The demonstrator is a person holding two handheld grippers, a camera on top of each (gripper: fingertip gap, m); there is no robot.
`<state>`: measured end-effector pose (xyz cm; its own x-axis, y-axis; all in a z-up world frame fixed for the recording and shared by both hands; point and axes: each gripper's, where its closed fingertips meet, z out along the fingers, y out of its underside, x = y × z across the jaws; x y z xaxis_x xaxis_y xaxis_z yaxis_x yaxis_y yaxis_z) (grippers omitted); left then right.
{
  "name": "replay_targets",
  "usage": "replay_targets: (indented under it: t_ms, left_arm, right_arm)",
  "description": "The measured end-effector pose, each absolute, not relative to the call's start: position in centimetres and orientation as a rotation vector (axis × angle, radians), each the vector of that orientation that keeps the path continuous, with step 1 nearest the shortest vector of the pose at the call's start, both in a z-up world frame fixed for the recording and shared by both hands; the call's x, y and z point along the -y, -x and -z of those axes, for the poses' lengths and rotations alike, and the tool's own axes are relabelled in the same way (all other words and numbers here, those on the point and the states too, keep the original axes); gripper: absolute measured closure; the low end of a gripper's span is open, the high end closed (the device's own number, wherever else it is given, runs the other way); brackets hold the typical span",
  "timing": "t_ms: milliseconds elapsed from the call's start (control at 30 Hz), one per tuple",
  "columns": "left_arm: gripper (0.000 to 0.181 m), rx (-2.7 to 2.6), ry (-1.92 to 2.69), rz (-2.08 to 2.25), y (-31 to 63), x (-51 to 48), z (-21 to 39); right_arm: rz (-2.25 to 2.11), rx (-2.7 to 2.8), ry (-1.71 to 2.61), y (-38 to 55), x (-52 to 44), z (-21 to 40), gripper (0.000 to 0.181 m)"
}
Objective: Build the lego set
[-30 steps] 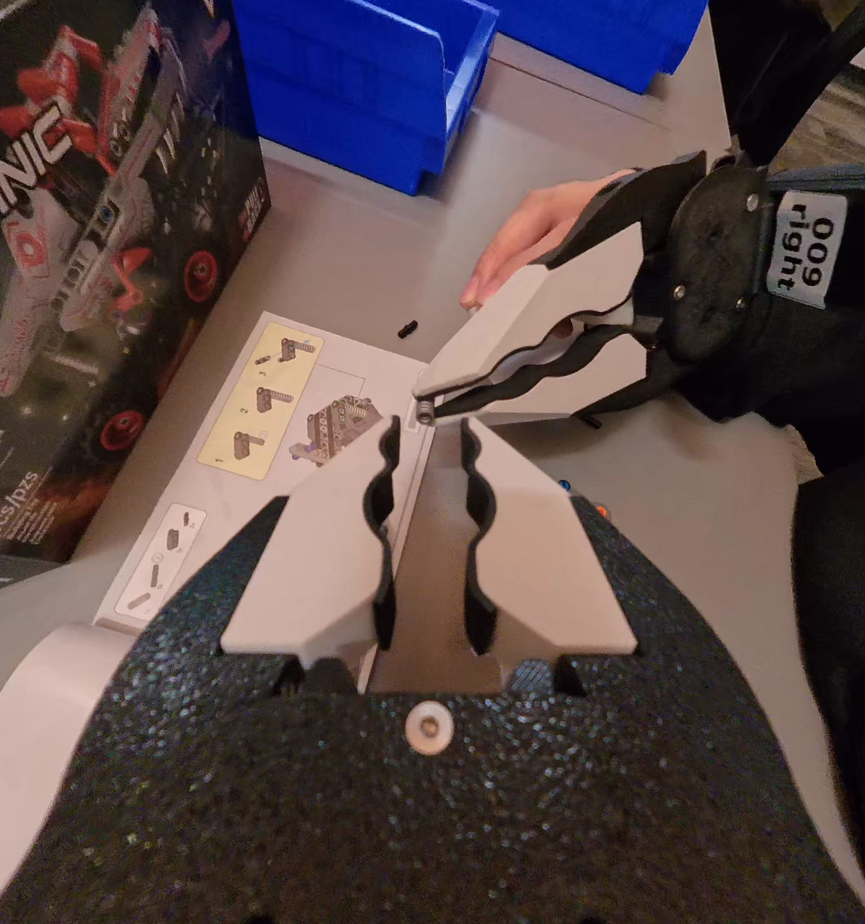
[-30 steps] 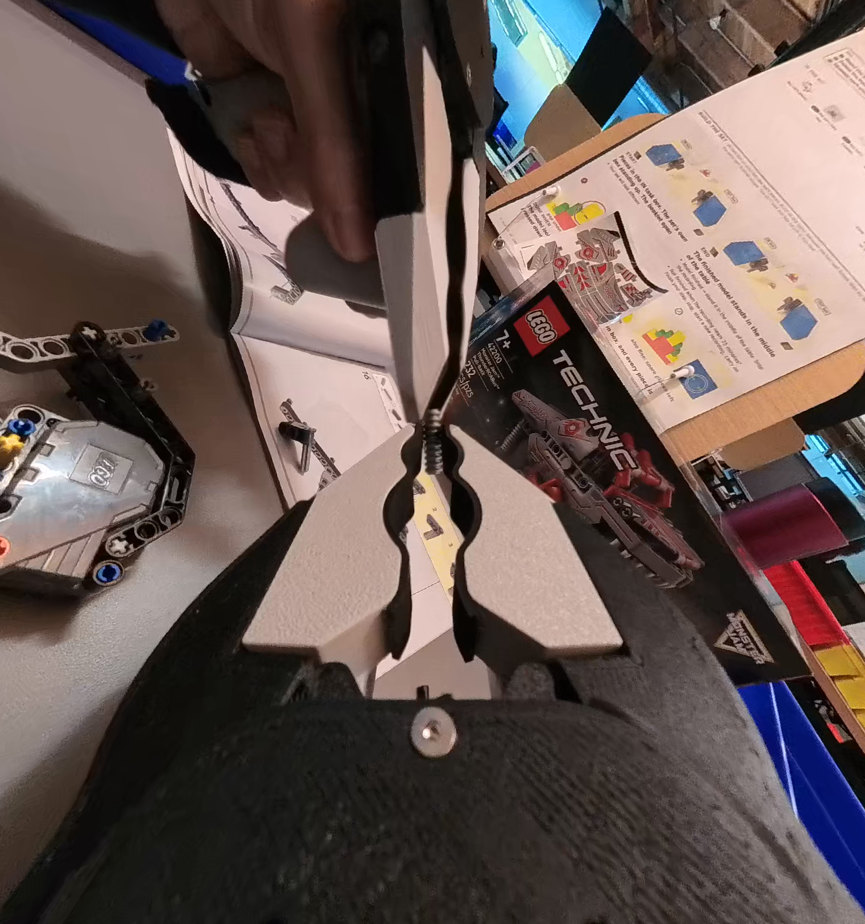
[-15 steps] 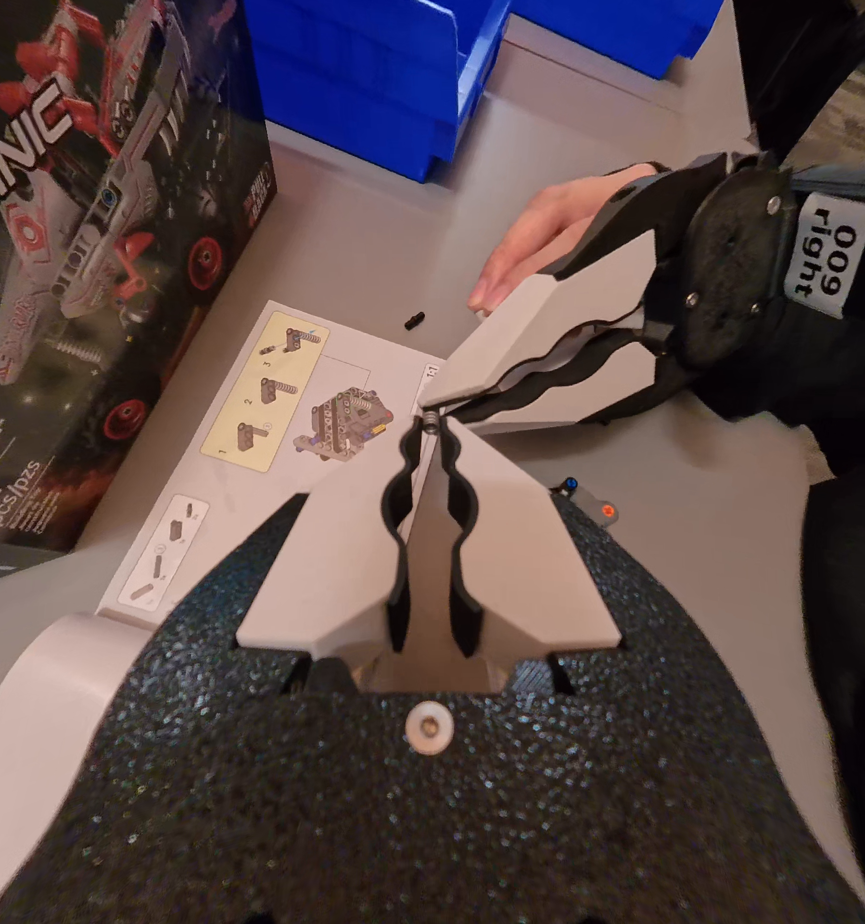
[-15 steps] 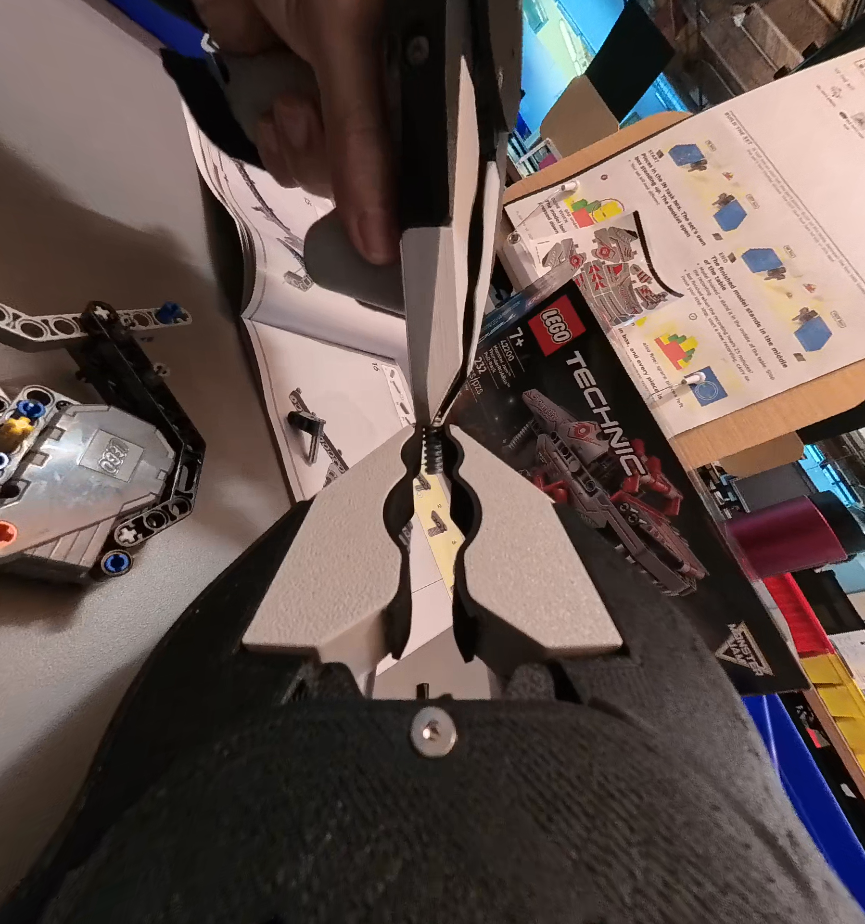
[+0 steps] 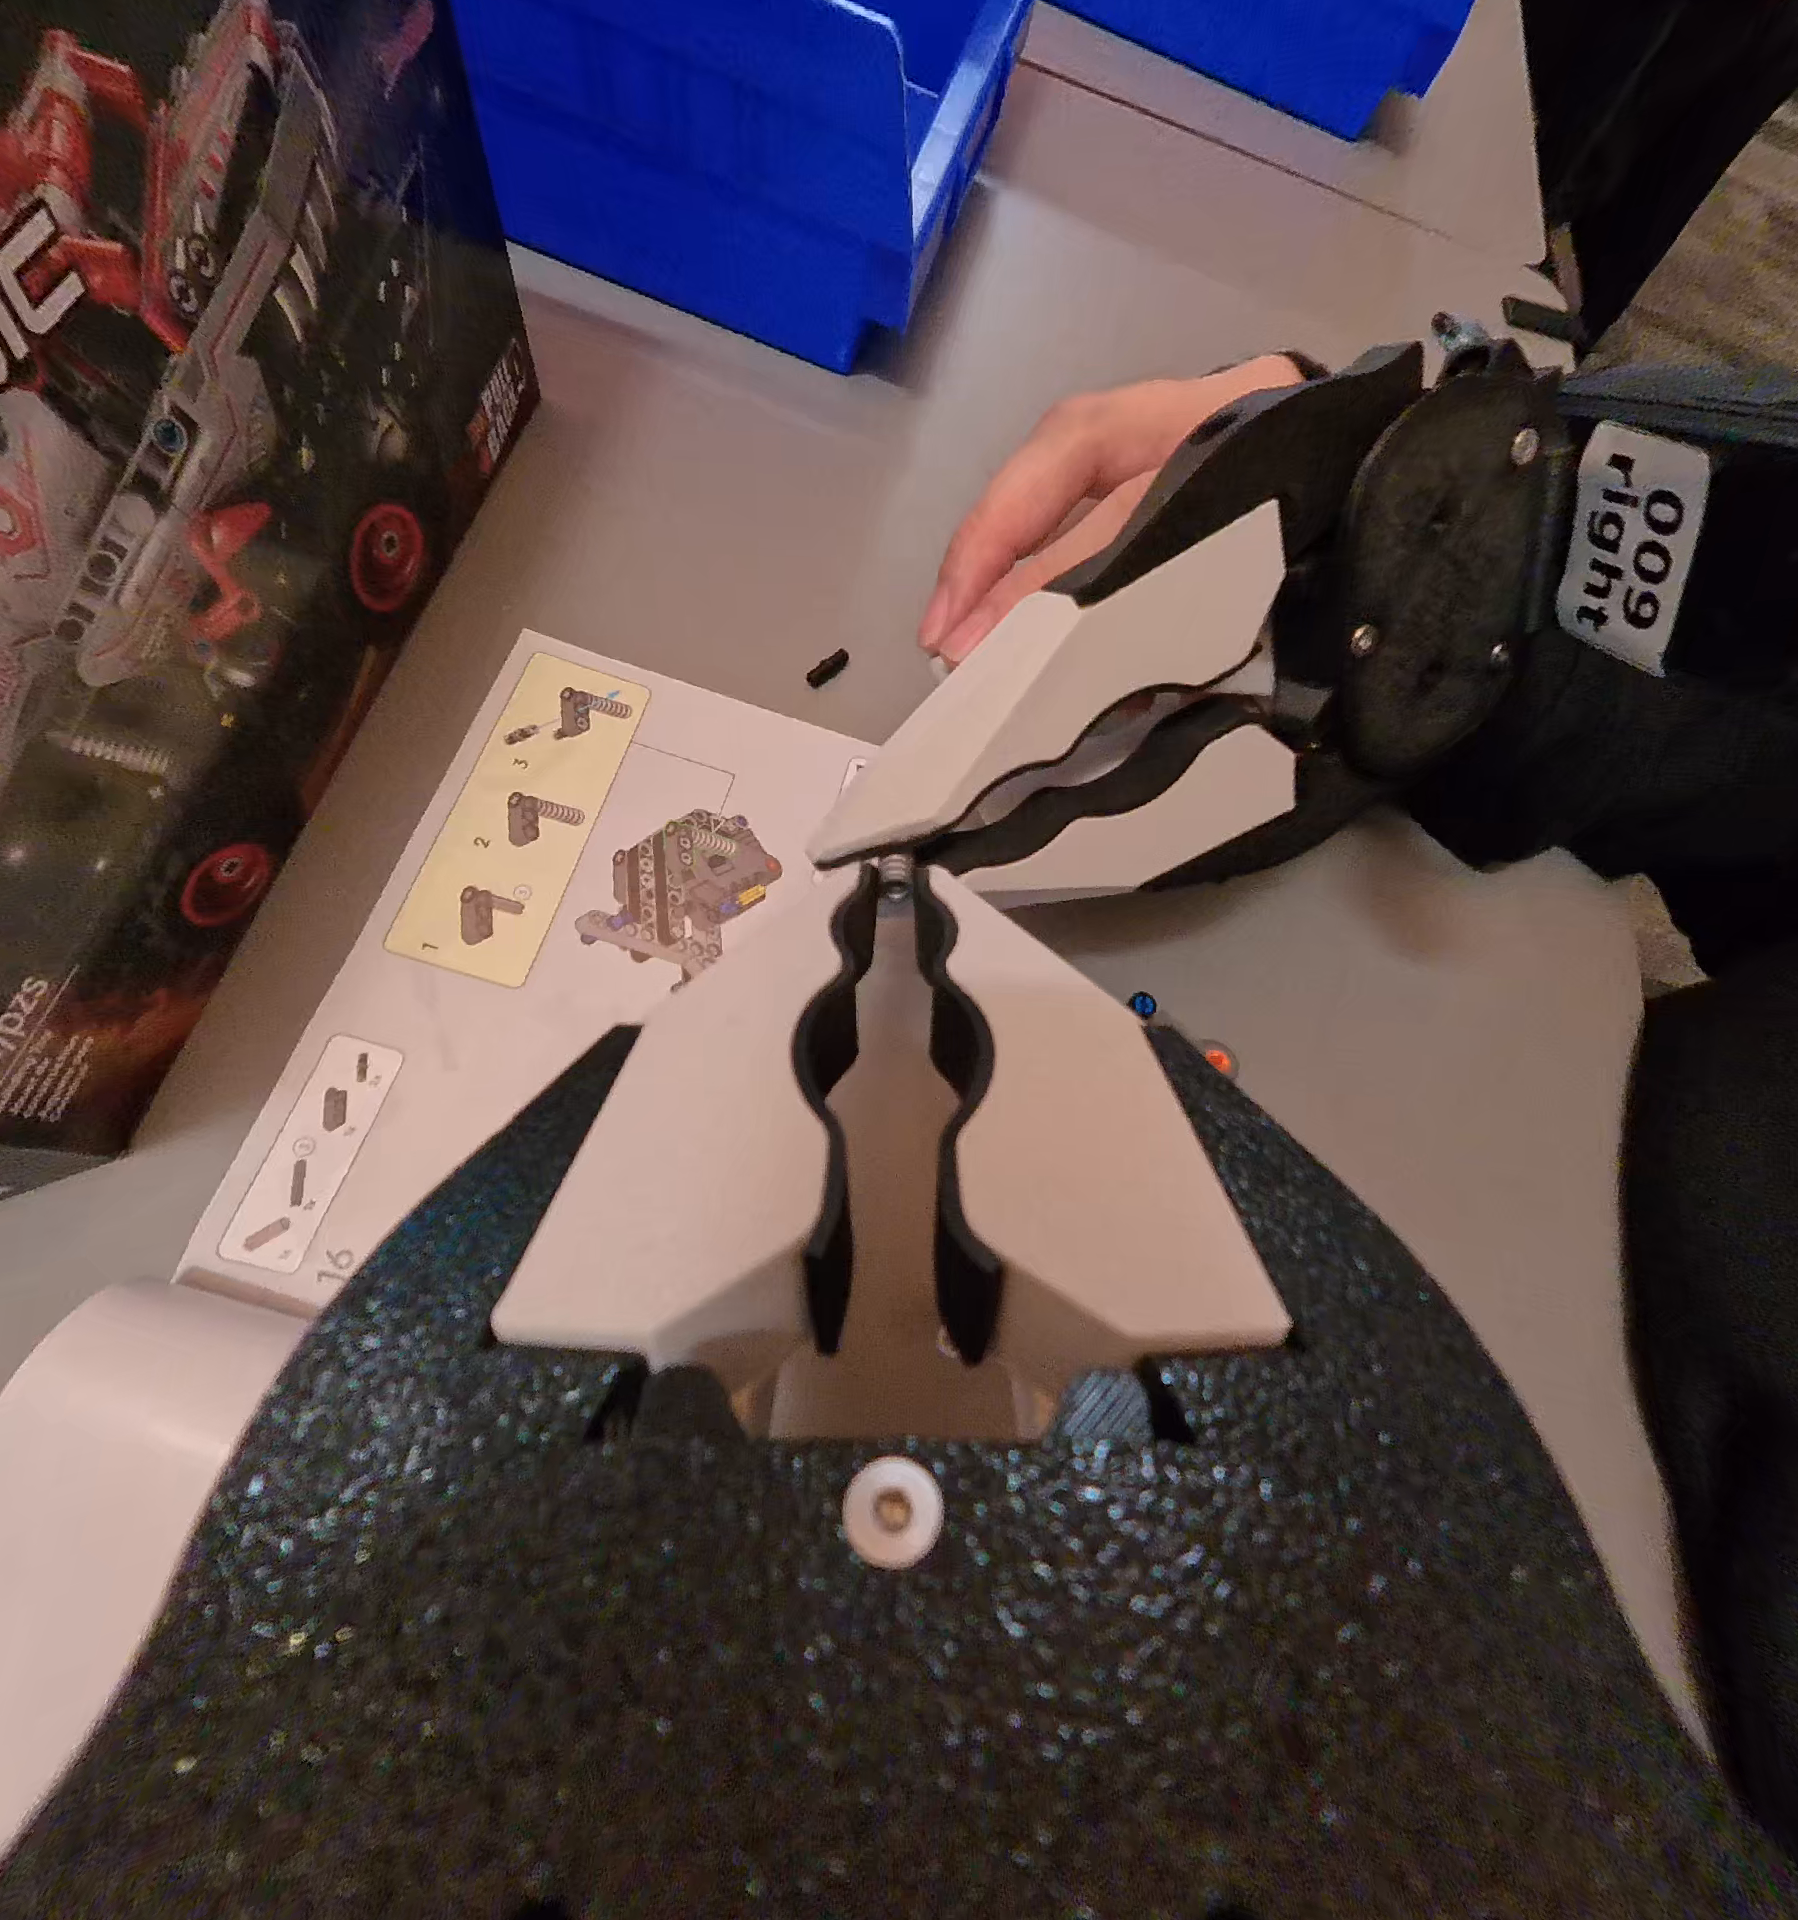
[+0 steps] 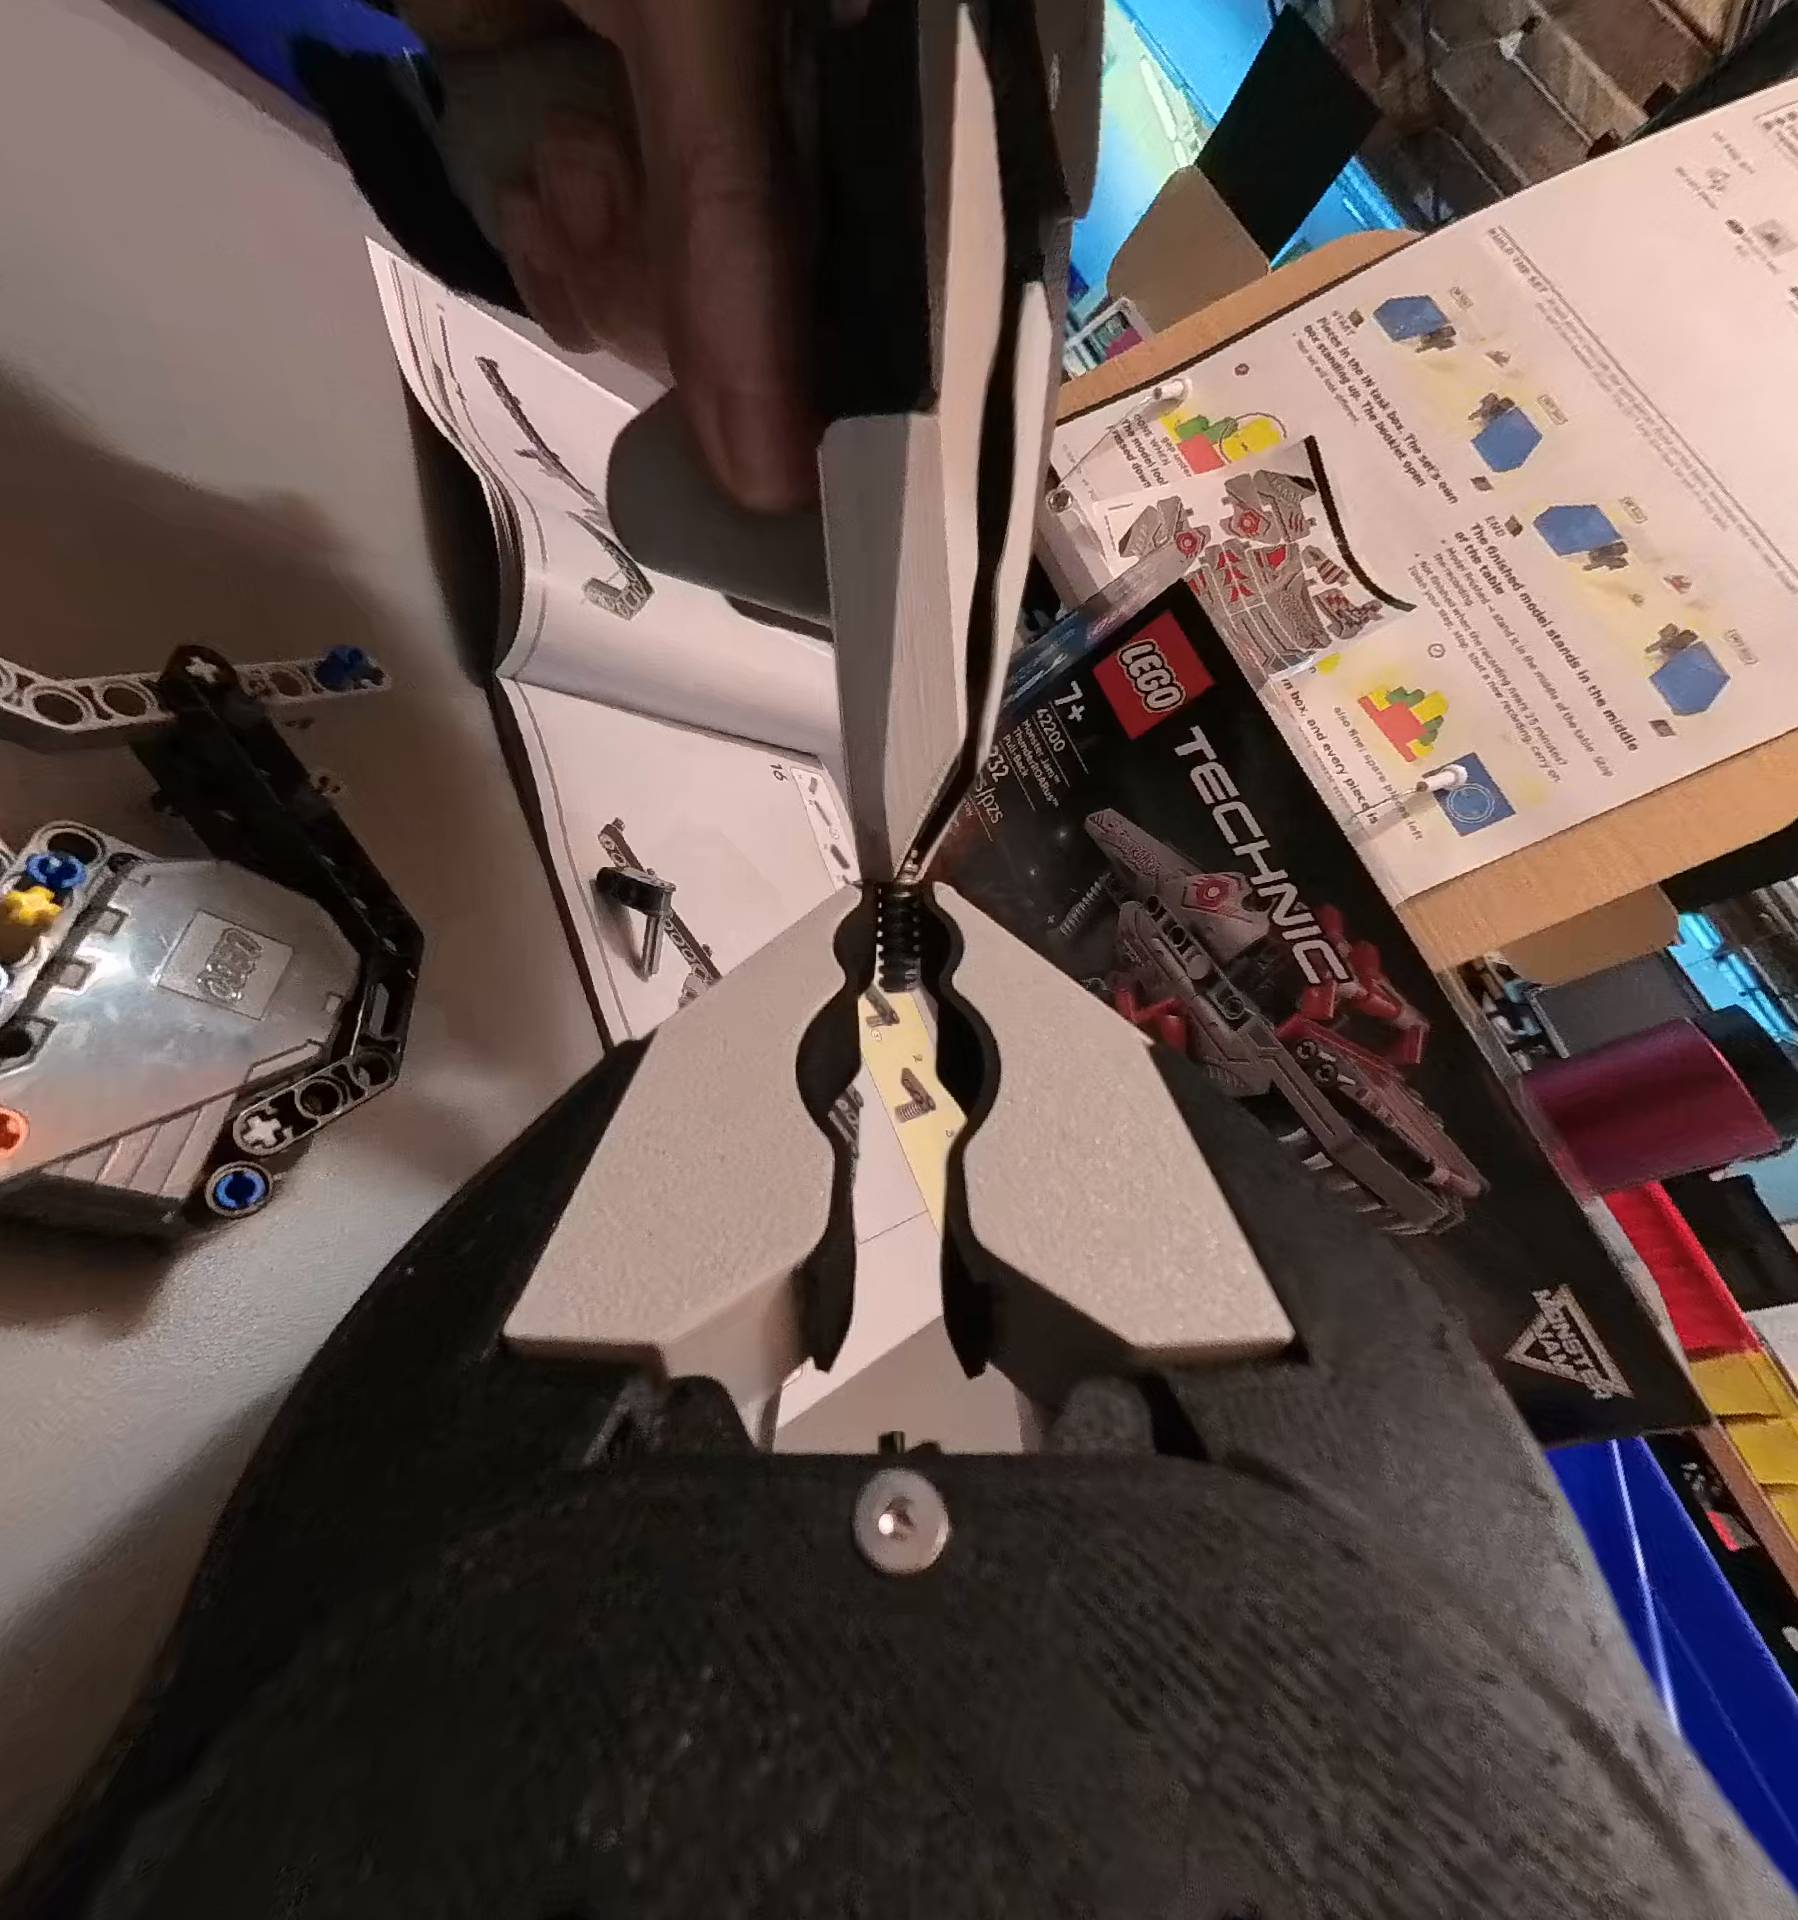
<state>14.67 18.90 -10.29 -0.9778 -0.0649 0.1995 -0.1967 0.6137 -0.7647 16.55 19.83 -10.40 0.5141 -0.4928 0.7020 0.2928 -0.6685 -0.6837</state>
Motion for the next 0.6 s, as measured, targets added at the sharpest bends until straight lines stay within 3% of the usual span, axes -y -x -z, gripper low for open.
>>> replay_targets:
  t_ms: [200,300,433,600]
  left_arm:
    - [0.177,2.719,-0.21,-1.343,-14.9,-18.8,9.8]
    - [0.165,2.786,-0.181,-1.313,-15.4,-19.7,9.8]
    - [0.164,2.82,-0.136,-1.357,-16.2,-20.3,9.4]
    - [0.163,2.966,-0.036,-1.154,-17.0,-21.5,12.8]
  right_arm:
    - [1.233,-0.186,1.968,-16.8,-19.5,10.4,0.176]
    - [1.163,-0.238,1.914,-16.7,-19.6,9.8,0.176]
    - [1.0,-0.353,1.811,-16.9,-18.8,9.3,0.176]
    - [0.758,-0.475,1.631,-16.8,-17.9,8.0,0.176]
